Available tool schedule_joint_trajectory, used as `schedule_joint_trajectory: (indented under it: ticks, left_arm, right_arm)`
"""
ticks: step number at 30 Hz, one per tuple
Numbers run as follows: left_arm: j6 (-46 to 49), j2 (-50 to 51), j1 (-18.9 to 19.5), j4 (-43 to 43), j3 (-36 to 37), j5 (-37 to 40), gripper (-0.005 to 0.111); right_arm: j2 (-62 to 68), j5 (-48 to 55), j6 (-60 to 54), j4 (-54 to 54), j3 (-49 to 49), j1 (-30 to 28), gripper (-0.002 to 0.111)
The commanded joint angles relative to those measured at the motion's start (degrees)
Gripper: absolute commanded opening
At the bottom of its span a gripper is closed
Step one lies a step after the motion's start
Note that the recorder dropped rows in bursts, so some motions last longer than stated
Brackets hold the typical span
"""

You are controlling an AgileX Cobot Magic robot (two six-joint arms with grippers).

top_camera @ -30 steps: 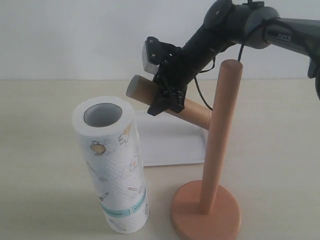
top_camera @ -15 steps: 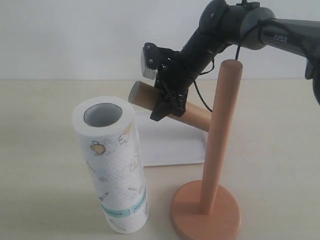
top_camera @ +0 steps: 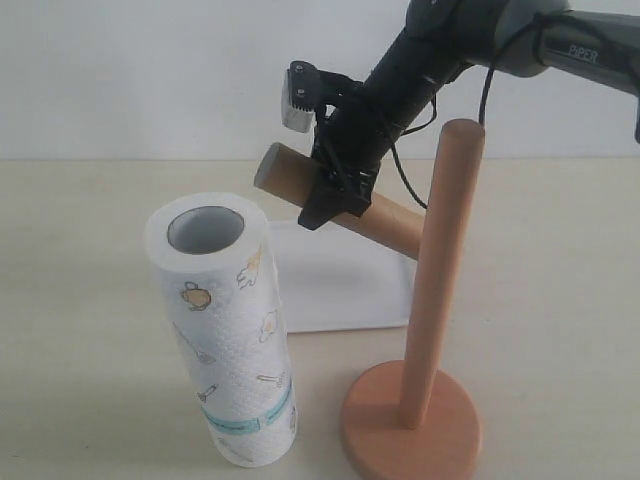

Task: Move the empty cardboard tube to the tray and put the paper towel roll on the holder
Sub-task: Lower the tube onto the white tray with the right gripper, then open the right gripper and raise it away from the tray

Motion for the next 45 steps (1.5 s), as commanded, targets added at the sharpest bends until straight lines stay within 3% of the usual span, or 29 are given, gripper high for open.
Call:
schedule_joint_trajectory:
  ticks: [1,12,16,19,21,35,45]
  left_arm:
    - [0.0,-0.2,0.1,-0.6,0.2,0.0,0.004]
    - [0.0,-0.2,0.1,-0.6,0.2,0.0,0.004]
    - [0.0,-0.2,0.1,-0.6,0.2,0.0,0.004]
    - [0.0,-0.2,0.1,-0.6,0.2,0.0,0.004]
    - [0.0,-0.2,0.1,-0.6,0.2,0.0,0.004]
    - [0.0,-0.2,0.1,-0.6,0.2,0.0,0.004]
    - [0.0,-0.2,0.1,-0.6,0.2,0.0,0.004]
  right_arm:
    - [-0.5,0.5,-1.9,2.3,-0.2,1.1,0.0]
    - [1.2,-3.3,3.8,-0.5,-0.2,2.6,0.002]
    - [1.6,-3.3,7.5,-4.0,-0.2,2.6,0.024]
    - [1.6,-3.6,9.1,-4.2,-0.2,2.6,0.049]
    - [1.6,-3.8,9.6,-4.2,-0.2,2.6,0.057]
    - [1.6,-4.8,15.3,-6.0,-0.2,2.6,0.056]
    - [1.6,-4.5,17.6,-7.6,-0.2,2.6,0.066]
